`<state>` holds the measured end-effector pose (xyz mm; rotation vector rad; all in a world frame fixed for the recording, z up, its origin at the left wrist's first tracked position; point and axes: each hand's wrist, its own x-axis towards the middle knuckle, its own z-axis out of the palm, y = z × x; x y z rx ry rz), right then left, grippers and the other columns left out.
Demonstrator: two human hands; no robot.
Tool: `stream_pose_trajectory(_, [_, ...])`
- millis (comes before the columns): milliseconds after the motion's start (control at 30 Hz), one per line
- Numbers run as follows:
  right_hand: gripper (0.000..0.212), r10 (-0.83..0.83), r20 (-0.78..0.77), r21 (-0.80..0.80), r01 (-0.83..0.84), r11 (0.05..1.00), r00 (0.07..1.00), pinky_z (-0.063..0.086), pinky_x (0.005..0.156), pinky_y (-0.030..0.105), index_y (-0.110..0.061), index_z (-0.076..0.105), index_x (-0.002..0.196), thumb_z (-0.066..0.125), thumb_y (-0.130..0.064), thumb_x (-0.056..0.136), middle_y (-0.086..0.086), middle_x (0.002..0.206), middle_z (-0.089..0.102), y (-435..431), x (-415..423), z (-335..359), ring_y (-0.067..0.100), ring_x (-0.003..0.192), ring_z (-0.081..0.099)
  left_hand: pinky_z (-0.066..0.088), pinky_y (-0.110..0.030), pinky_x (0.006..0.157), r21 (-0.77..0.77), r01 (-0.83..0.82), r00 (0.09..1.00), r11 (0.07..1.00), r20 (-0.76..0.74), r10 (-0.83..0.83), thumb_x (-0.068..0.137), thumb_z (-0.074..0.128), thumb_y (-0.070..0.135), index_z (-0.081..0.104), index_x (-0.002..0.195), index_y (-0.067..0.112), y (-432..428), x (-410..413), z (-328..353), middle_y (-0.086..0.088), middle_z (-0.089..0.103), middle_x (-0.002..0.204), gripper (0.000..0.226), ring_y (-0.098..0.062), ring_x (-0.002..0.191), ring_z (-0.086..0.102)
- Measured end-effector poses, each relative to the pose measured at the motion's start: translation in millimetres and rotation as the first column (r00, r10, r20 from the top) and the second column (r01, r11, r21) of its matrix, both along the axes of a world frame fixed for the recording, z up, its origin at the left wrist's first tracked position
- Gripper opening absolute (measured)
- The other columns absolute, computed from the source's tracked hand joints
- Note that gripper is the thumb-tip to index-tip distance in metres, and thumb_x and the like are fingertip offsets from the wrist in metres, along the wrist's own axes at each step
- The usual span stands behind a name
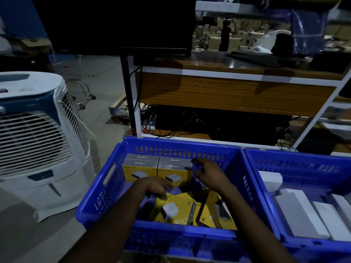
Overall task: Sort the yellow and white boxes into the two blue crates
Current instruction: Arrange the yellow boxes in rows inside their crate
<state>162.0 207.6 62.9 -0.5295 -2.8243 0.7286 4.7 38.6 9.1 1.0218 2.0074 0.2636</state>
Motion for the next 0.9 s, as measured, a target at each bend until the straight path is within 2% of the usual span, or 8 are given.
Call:
stream_pose_trajectory(133, [0.038,0.027,-0.027,0.118,-0.024,0.993,0.999,0.048,0.083,0.03,-0.023,0.054,0.13,0.056,-0.024,0.092,0.0,0.13,0.054,0,31,4,0.019,0.113,0.056,0.049,-0.034,0.097,-0.048,0.083,0.995,0.995,-0.05,-0.085,0.09,0.069,0.021,0.05,0.14,0.021,2,0,-4,0.003,0.038,0.152,0.054,-0.025,0.134,0.045])
stream_pose_trajectory(233, [0.037,-0.011,-0.082,0.159,0.024,0.987,0.997,0.048,0.08,0.03,-0.021,0.055,0.13,0.054,-0.025,0.093,0.0,0.129,0.056,5,49,2,0.019,0.11,0.057,0.047,-0.04,0.103,-0.079,0.112,0.991,0.991,-0.063,-0.117,0.086,0.073,0.026,0.057,0.134,0.018,-1,-1,-2,-0.003,0.051,0.144,0.051,-0.023,0.127,0.053])
stream_pose_trajectory(333, [0.038,-0.023,-0.093,0.138,0.035,0.99,0.995,0.049,0.081,0.03,-0.02,0.055,0.131,0.055,-0.027,0.094,0.001,0.126,0.058,9,64,-1,0.018,0.106,0.058,0.047,-0.036,0.097,0.027,0.081,0.996,0.996,0.029,-0.082,0.087,0.073,0.022,0.066,0.12,0.012,-4,-6,5,-0.007,0.06,0.134,0.034,-0.026,0.124,0.055])
stream_pose_trajectory(400, [0.037,-0.023,-0.106,0.121,0.036,0.992,0.994,0.052,0.081,0.033,-0.02,0.057,0.13,0.056,-0.026,0.093,0.001,0.122,0.06,12,72,-2,0.019,0.103,0.059,0.045,-0.035,0.097,0.117,0.033,0.994,0.993,0.101,-0.045,0.085,0.075,0.029,0.068,0.105,0.02,-6,-7,14,-0.004,0.061,0.131,0.024,-0.024,0.125,0.054])
stream_pose_trajectory(500, [0.03,-0.074,-0.164,0.054,0.084,0.995,0.984,0.052,0.076,0.035,-0.02,0.063,0.119,0.058,-0.024,0.09,0.0,0.112,0.062,19,83,-2,0.02,0.096,0.061,0.05,-0.03,0.089,0.29,-0.103,0.979,0.951,0.197,0.046,0.063,0.079,0.061,0.071,0.097,0.025,-5,-3,27,0.005,0.069,0.109,0.051,-0.014,0.104,0.064])
stream_pose_trajectory(567, [0.024,-0.119,-0.227,-0.027,0.116,0.993,0.967,0.05,0.072,0.033,-0.018,0.066,0.107,0.056,-0.023,0.086,0.0,0.102,0.064,23,89,-3,0.019,0.088,0.061,0.051,-0.023,0.079,0.402,-0.237,0.957,0.884,0.252,0.142,0.053,0.079,0.068,0.072,0.094,0.017,-4,0,33,0.004,0.07,0.097,0.066,-0.011,0.09,0.067])
stream_pose_trajectory(733, [0.015,-0.13,-0.212,-0.126,0.105,0.986,0.969,0.047,0.069,0.019,-0.015,0.067,0.104,0.059,-0.014,0.091,-0.001,0.097,0.066,20,86,-4,0.009,0.082,0.06,0.05,-0.022,0.062,0.556,-0.442,0.883,0.704,0.408,0.232,0.063,0.082,0.043,0.068,0.081,0.007,-5,12,47,-0.002,0.07,0.073,0.043,-0.02,0.07,0.066])
stream_pose_trajectory(900, [0.015,-0.033,-0.164,-0.112,0.015,0.994,0.986,0.055,0.077,0.03,-0.018,0.066,0.103,0.059,-0.018,0.09,-0.006,0.098,0.065,5,62,4,0.008,0.085,0.062,0.052,-0.027,0.063,0.592,-0.516,0.846,0.619,0.463,0.263,0.07,0.072,0.036,0.069,0.084,0.01,-10,12,57,-0.002,0.074,0.075,0.029,-0.018,0.07,0.07])
